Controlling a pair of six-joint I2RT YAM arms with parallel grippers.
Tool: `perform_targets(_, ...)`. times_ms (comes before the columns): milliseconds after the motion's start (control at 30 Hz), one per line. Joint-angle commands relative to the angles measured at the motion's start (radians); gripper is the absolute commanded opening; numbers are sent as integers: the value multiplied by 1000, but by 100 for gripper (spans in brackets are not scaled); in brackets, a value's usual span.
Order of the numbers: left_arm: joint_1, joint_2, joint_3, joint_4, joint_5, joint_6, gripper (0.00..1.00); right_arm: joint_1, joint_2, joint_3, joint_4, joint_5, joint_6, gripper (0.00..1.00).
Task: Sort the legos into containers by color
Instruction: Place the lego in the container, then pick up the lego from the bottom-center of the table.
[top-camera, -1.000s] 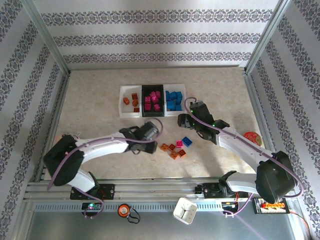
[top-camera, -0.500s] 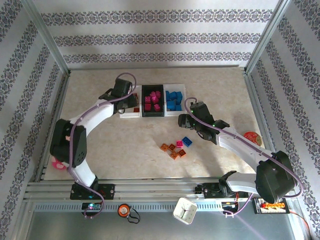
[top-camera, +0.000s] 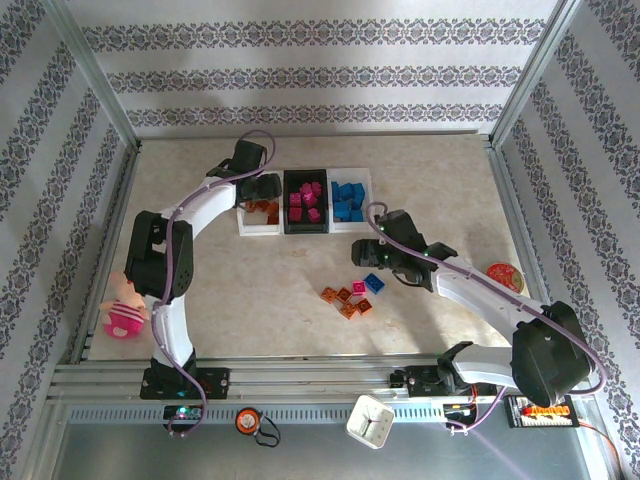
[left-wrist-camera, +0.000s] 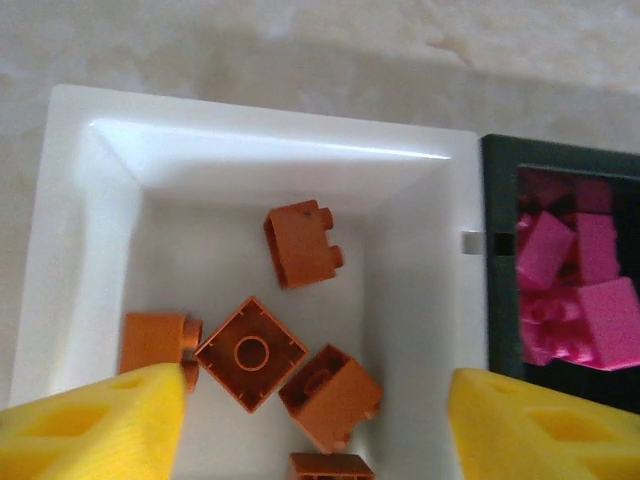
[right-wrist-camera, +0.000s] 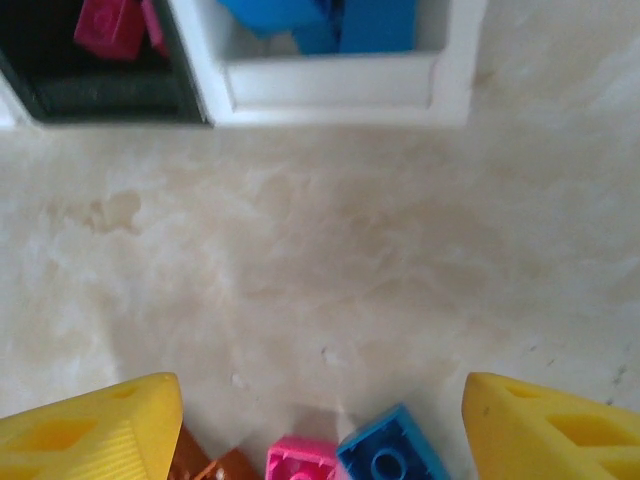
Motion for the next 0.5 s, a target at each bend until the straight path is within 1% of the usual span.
perform_targets(0,-6,-149,-63,45,74,-39,77,37,-27,-33,-86,-81,-36,72)
perform_targets(133,-38,-334,-254,152,138,-91,84,106,-35,-40,-161,-95,-46,68)
perform_targets(233,-67,-483,-430,224,170,-137,88,183,-24,-40,-215,-89,-38,67)
perform_targets(267,-80,-530,-490,245,175,-154,94,207,-15,-40,-225,-89,-30,67)
perform_targets(400,-116,-685,-672,264,186,-208,99,301,25,-39,-257,-93,5,67)
perform_targets(467,-127,-756,-740,266,186,-226,100,338,40,-41,-266,-103,22,66)
